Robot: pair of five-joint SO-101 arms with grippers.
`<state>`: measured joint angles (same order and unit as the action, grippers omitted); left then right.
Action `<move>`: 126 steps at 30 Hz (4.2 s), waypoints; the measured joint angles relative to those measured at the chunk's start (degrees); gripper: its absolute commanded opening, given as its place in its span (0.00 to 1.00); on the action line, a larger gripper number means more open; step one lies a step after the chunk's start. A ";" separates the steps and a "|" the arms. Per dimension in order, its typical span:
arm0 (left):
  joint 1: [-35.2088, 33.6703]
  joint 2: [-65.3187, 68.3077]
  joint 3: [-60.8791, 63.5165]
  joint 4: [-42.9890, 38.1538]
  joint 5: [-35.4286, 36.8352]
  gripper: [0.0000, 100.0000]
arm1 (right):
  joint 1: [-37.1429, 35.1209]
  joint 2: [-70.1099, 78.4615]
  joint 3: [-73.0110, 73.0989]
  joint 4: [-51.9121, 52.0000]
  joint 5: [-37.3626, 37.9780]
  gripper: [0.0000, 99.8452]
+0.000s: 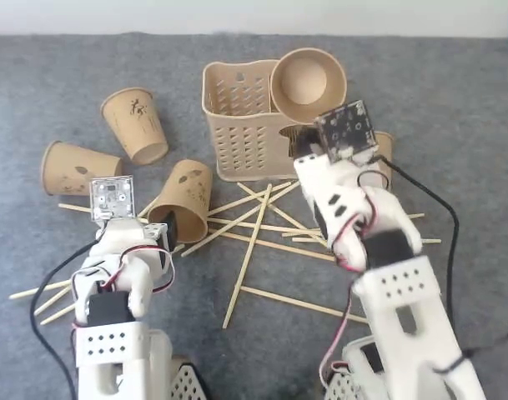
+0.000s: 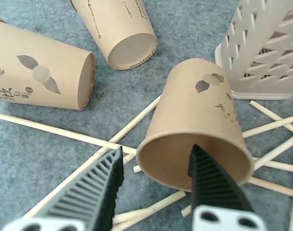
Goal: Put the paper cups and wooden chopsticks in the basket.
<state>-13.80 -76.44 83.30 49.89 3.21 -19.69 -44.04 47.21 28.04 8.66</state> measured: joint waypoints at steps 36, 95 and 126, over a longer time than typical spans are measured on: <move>0.00 0.00 0.00 0.00 0.00 0.21 | 3.34 0.62 -12.31 8.00 -4.22 0.04; 5.54 24.97 -13.27 -6.15 -30.33 0.21 | 23.91 -25.49 28.31 15.21 -5.10 0.09; 5.27 26.55 -41.41 18.29 -0.35 0.01 | 23.82 -25.49 31.21 10.55 -5.10 0.09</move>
<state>-8.53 -49.89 41.89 68.18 2.86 4.13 -69.54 78.42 38.59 3.56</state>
